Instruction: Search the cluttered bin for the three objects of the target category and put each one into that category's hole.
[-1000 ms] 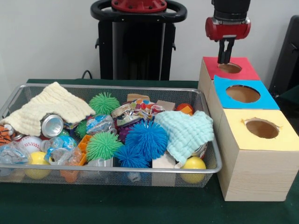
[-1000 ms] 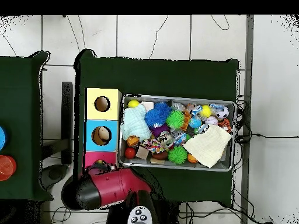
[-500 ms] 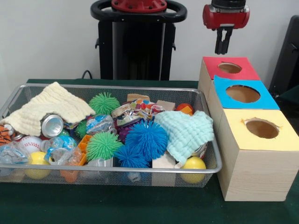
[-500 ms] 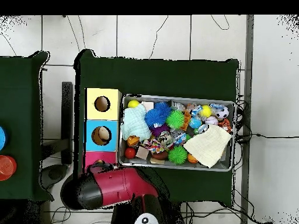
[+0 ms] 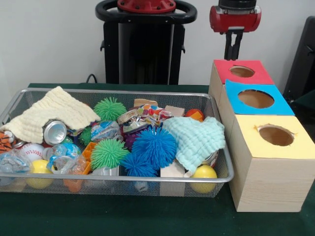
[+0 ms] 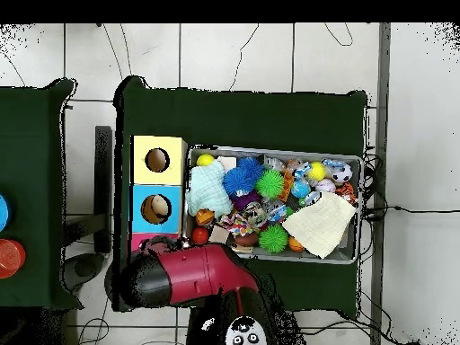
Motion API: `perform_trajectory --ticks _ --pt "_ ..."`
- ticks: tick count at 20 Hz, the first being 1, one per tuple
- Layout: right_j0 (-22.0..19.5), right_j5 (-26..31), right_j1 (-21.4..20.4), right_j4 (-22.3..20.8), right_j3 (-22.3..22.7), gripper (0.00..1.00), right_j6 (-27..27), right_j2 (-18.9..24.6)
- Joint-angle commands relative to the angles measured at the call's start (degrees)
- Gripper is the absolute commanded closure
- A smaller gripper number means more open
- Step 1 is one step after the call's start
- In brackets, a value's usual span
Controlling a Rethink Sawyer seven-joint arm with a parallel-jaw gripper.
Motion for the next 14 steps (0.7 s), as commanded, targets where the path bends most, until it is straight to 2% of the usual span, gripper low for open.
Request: perform_trajectory --ticks 1,7,8,14 --pt "-3.9 6.2 2.3 -0.4 -6.6 1.00 -4.0 6.7" --pt "-5.9 10.0 2.7 -1.1 -8.5 1.00 -5.6 8.0" --pt "-6.4 10.5 2.6 -1.2 -8.5 0.00 -5.1 8.7" --pt "-7.2 11.1 2.8 -1.5 -8.8 0.00 -5.1 9.3"
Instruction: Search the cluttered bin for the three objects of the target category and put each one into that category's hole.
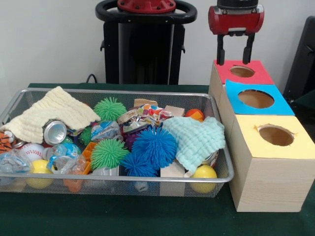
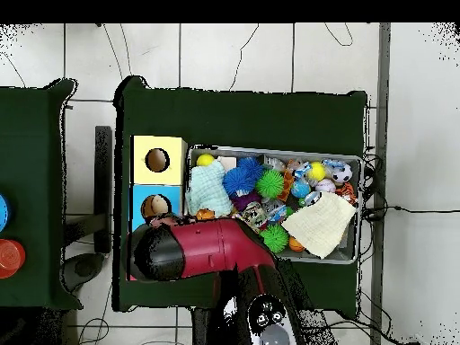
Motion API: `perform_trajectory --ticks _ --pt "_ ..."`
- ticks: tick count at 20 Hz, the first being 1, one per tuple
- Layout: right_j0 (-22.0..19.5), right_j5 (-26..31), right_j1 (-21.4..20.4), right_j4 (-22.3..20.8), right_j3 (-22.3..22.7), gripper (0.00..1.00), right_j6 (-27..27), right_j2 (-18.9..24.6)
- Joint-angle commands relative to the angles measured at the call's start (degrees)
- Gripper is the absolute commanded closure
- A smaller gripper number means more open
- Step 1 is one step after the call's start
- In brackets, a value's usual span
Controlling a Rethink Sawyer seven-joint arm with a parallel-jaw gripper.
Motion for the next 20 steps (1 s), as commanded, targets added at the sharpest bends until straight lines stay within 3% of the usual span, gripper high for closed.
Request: perform_trajectory --ticks 1,7,10,15,20 --pt "-2.7 7.1 2.0 -1.5 -3.1 0.00 -5.4 5.4" --pt "-3.7 6.2 1.2 -1.1 -2.9 0.00 -3.8 5.7" --pt "-6.4 4.9 2.4 -2.6 -3.3 0.00 -7.4 7.6" --pt "-11.5 8.1 1.2 0.2 -1.6 0.00 -10.0 12.1" --pt "-14.2 13.5 4.4 -3.0 -6.2 0.00 -12.5 13.1"
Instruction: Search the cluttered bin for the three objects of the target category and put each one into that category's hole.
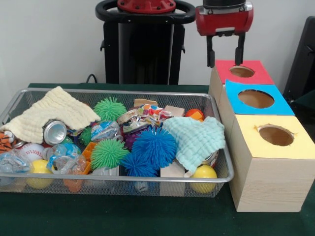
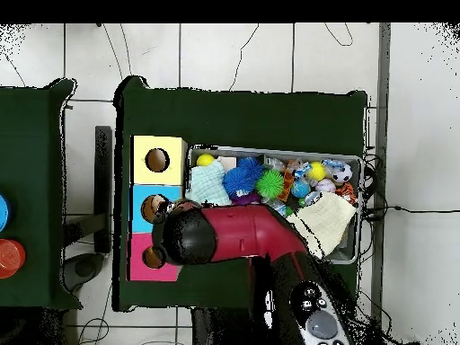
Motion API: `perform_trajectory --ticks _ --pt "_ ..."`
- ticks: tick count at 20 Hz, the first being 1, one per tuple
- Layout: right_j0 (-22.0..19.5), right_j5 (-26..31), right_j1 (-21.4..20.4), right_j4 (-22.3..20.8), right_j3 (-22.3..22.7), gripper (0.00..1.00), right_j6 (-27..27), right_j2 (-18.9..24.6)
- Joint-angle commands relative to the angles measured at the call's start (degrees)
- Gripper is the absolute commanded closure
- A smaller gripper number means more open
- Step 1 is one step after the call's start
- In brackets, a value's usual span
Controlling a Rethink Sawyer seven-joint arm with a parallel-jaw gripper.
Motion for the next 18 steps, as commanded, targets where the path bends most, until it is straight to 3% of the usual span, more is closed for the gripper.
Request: perform_trajectory --ticks 1,7,18 --pt "-4.9 12.1 4.4 -3.1 -6.1 0.00 -12.6 6.1" --pt "-6.3 13.8 7.1 -4.6 -9.9 0.00 -12.0 7.4" --pt "-4.8 22.9 15.8 -9.1 -25.8 0.00 -13.1 7.3"
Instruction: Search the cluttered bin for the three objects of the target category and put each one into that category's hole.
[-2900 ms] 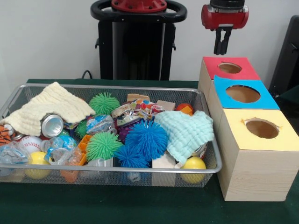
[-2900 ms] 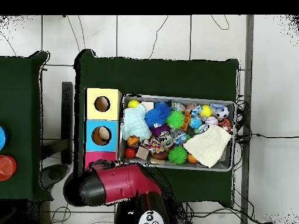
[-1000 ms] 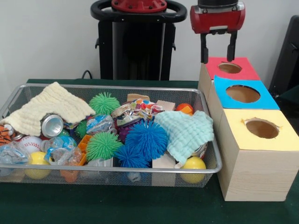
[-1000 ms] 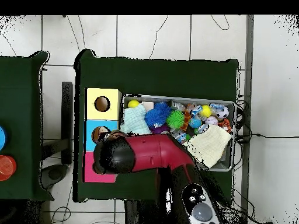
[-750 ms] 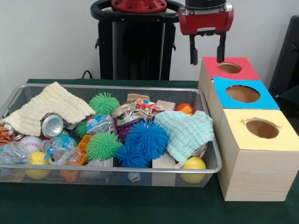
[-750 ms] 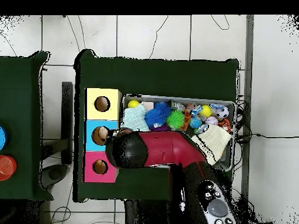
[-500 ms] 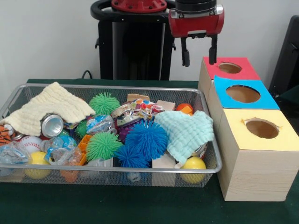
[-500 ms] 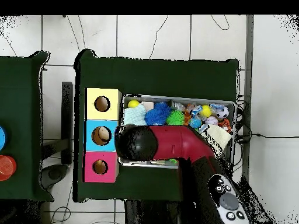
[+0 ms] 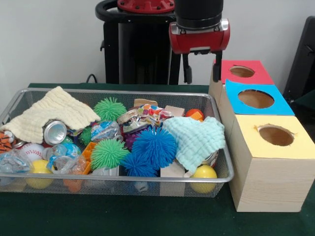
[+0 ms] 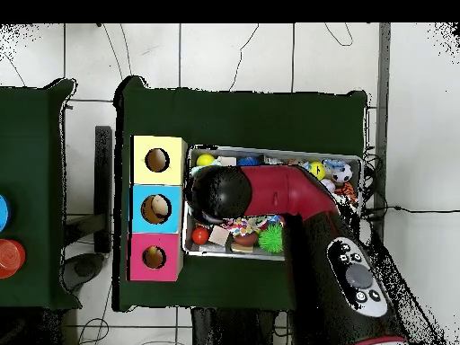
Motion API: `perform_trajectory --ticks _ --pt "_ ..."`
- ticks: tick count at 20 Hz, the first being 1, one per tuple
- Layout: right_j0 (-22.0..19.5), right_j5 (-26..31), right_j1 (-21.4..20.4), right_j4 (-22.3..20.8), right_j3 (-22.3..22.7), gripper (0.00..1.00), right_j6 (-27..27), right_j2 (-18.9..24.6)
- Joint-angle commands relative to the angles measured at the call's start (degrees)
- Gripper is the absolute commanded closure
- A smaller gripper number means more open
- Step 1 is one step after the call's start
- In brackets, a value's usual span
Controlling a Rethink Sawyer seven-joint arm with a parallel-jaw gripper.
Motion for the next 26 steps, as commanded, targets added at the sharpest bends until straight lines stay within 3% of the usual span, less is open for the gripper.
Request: perform_trajectory --ticks 1,14,18,26 --pt "0.2 10.5 7.9 -5.0 -13.8 0.00 -13.2 4.1" --pt "-3.2 23.0 7.5 -9.8 -21.0 0.00 -24.4 8.5" --pt "-7.2 21.3 7.3 -9.4 -18.6 0.00 -27.6 10.8" --pt "-12.3 23.9 10.2 -11.8 -22.1 0.00 -33.4 11.5"
